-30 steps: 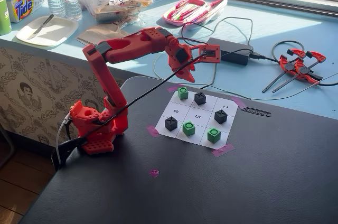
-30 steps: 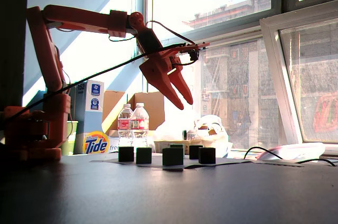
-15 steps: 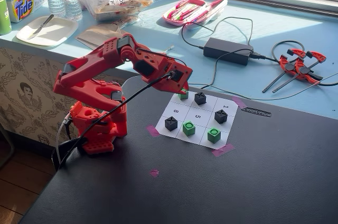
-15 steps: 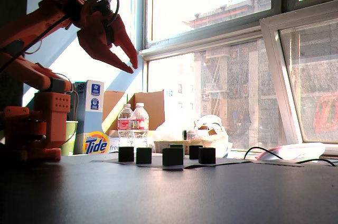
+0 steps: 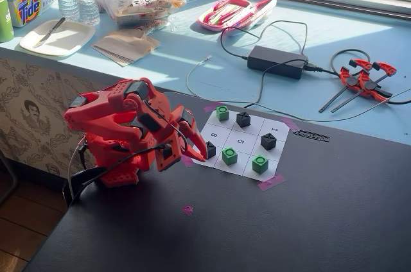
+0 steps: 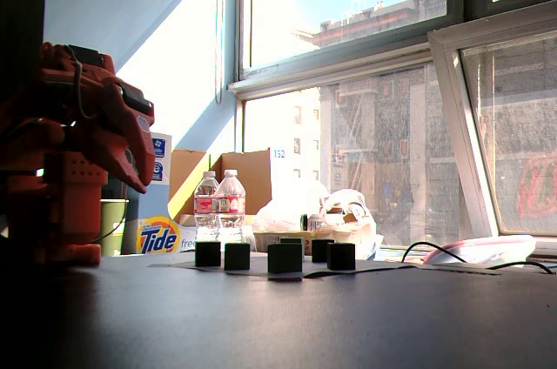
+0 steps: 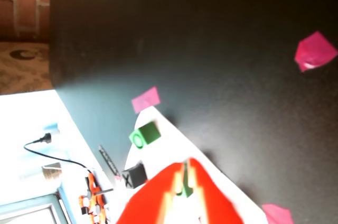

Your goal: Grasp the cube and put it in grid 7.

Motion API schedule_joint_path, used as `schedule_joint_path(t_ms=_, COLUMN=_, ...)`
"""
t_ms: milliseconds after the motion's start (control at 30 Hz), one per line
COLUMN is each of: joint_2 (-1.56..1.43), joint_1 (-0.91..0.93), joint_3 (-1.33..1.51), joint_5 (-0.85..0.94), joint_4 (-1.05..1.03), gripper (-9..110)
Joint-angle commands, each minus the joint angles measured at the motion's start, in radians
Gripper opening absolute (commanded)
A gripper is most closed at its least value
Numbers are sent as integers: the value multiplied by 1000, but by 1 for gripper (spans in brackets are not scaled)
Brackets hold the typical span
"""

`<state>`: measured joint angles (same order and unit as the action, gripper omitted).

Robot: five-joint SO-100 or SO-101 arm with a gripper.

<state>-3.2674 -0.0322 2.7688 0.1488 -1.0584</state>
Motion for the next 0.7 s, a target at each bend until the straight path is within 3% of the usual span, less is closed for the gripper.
schedule_joint_path(t_ms=0, joint_2=-31, joint_1=41, joint_3=31, joint_5=-5, joint_4=37, gripper=0)
schedule_joint_path(t_ms=433, joint_2=-35, joint_1=150, joint_3=330, joint_5=-31, joint_4=212, gripper=0)
schedule_joint_path(t_ms=667, joint_2=-35, joint_1=149, joint_3=347, joint_5=-74, joint_4=225, gripper=0)
